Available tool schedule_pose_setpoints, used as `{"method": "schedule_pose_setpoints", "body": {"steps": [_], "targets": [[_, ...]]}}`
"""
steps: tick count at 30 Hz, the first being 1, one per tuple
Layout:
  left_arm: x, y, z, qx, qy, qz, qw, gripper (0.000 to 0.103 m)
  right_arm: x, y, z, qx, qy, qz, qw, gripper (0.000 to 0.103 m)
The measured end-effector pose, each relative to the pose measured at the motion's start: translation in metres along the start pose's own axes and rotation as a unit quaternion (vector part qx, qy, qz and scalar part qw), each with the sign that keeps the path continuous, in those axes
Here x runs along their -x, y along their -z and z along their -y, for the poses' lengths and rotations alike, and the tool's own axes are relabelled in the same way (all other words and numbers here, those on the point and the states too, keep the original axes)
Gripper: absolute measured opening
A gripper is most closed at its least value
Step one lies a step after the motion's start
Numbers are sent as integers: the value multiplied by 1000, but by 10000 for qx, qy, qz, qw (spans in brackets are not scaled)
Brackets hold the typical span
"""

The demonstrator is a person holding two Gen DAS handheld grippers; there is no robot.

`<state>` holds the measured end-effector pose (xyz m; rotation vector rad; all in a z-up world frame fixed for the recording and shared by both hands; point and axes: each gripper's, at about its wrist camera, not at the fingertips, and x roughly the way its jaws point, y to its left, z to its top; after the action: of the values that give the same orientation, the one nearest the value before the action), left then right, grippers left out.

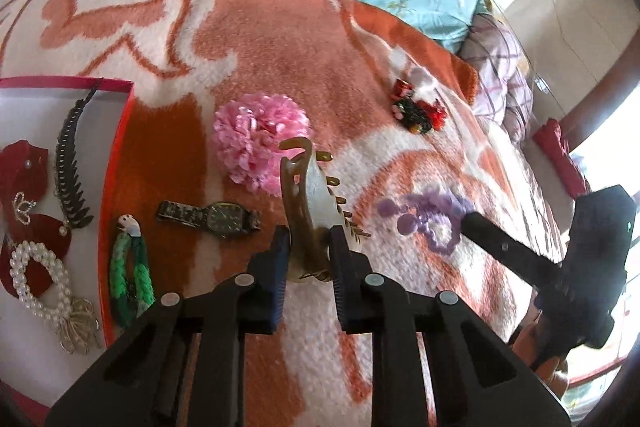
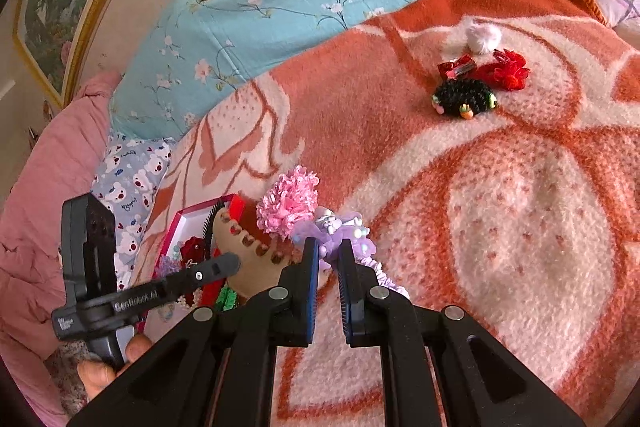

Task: Organize jewelry
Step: 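Grasp the tan claw clip with the left tool while the right tool grasps the lilac scrunchie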

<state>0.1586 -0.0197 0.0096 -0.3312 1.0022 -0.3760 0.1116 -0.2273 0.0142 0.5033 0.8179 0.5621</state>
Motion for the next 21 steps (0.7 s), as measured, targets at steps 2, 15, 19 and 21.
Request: {"method": "schedule_pose_setpoints", "body": {"steps": [2,15,19,21], "targets": [[5,2,5,-57,18,7,10000,17,4,-1,-1,16,4,30,10000,9],[18,13,-15,116,-37,-19,9999,0,5,6,-14,138,-44,-15,9999,9],[9,19,-18,279,129,-247,9992,12,7,6,-12,112,11,22,9999,9],[7,20,-10,212,121,-271,9993,61,10,5,-9,102,63,66,9999,9]]}}
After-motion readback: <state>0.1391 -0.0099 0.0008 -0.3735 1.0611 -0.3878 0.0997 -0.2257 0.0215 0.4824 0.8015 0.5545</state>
